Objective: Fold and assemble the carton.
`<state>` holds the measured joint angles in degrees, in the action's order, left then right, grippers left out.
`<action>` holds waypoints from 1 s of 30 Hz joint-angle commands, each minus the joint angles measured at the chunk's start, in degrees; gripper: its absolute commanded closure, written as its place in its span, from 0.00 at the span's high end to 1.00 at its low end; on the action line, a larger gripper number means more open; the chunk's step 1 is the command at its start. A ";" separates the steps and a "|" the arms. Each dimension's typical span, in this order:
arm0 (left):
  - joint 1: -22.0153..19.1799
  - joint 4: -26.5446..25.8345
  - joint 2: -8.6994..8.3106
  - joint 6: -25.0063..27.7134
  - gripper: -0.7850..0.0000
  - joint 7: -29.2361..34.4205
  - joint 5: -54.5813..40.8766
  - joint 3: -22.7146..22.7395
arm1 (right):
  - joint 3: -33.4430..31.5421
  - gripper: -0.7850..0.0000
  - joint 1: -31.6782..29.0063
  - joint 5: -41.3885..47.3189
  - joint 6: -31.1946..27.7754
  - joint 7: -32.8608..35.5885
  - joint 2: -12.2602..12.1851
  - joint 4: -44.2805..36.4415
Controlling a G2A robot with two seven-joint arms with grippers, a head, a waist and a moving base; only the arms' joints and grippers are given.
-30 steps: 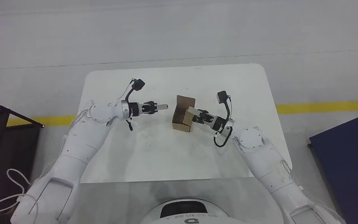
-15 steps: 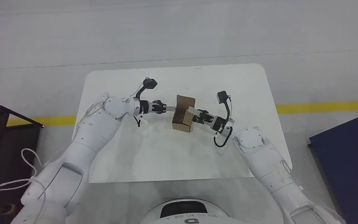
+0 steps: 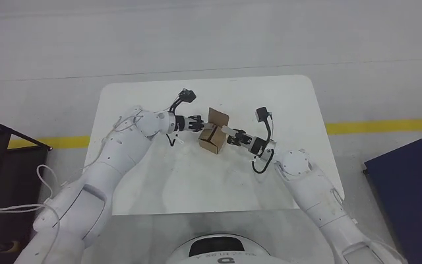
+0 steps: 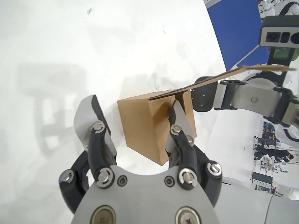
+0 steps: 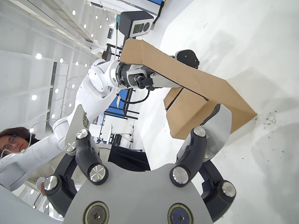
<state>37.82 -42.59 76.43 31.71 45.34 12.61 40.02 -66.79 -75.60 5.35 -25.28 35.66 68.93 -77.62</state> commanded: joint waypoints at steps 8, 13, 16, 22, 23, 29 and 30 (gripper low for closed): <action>-0.60 -0.98 0.45 0.39 0.00 0.68 1.75 -0.46 | 0.00 1.00 0.00 0.00 0.00 0.00 0.00 0.00; -0.40 -2.25 0.36 -0.04 0.00 0.74 3.13 -0.33 | 0.00 1.00 0.00 0.00 0.00 0.00 0.00 0.00; -0.15 -3.38 0.23 -0.21 0.00 0.83 3.55 -0.05 | 0.00 1.00 0.00 0.00 0.00 0.00 0.00 0.00; 0.59 -6.23 -0.27 -3.28 0.00 -0.34 4.41 1.32 | 0.00 1.00 0.00 0.00 0.00 0.00 0.00 0.00; 0.76 -6.99 -0.35 -4.61 0.00 -0.81 5.06 1.48 | 0.00 1.00 0.00 0.00 0.00 0.00 0.00 0.00; 2.66 -11.82 -0.76 -12.77 0.00 -1.17 6.17 2.61 | 0.00 1.00 0.00 0.00 0.00 0.00 0.00 0.00; 2.97 -12.46 -0.85 -13.54 0.11 -1.19 6.09 2.92 | 0.00 1.00 0.00 0.00 0.00 0.00 0.00 0.00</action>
<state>40.53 -54.53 75.65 18.91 44.11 18.83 42.69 -66.79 -75.60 5.35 -25.28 35.65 68.93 -77.62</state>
